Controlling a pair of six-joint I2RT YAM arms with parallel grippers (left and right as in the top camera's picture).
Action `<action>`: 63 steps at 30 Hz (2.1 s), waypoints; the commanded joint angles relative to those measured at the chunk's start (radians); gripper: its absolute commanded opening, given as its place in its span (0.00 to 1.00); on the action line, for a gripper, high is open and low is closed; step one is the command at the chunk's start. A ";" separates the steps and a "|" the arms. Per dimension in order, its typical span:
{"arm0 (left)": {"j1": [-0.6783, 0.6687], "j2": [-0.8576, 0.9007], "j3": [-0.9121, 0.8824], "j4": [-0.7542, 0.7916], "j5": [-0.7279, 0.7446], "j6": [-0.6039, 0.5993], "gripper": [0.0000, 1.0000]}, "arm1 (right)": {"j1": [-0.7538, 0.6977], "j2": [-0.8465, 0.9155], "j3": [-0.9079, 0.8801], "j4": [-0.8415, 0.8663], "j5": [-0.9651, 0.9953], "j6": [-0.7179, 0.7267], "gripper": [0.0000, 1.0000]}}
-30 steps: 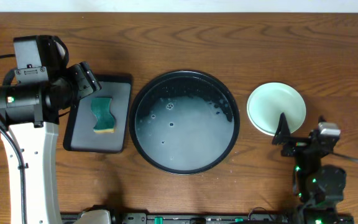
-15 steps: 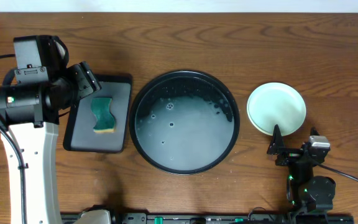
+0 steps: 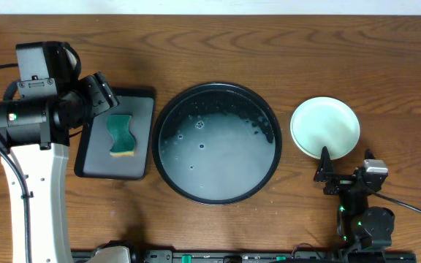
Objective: Clean dirty plates on tray and stack at the side
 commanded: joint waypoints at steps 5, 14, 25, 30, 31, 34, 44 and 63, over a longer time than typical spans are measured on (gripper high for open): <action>-0.002 -0.007 0.005 0.001 -0.021 -0.004 0.77 | -0.016 -0.009 -0.001 -0.005 -0.007 0.000 0.99; -0.041 -0.180 -0.111 0.114 -0.090 -0.003 0.77 | -0.016 -0.009 -0.001 -0.005 -0.007 0.001 0.99; -0.058 -0.698 -0.814 0.786 -0.085 0.029 0.77 | -0.016 -0.009 -0.001 -0.005 -0.008 0.001 0.99; -0.058 -0.924 -1.122 1.036 -0.088 0.042 0.77 | -0.016 -0.009 -0.001 -0.005 -0.007 0.001 0.99; -0.059 -0.963 -1.171 1.071 -0.088 0.045 0.77 | -0.016 -0.009 -0.001 -0.005 -0.007 0.001 0.99; -0.060 -1.083 -1.316 1.156 -0.088 0.080 0.77 | -0.016 -0.009 -0.001 -0.005 -0.008 0.001 0.99; -0.060 -1.299 -1.517 1.170 -0.087 0.215 0.77 | -0.016 -0.009 -0.001 -0.005 -0.007 0.000 0.99; -0.060 -1.336 -1.564 1.044 -0.085 0.270 0.77 | -0.016 -0.009 -0.001 -0.005 -0.007 0.001 0.99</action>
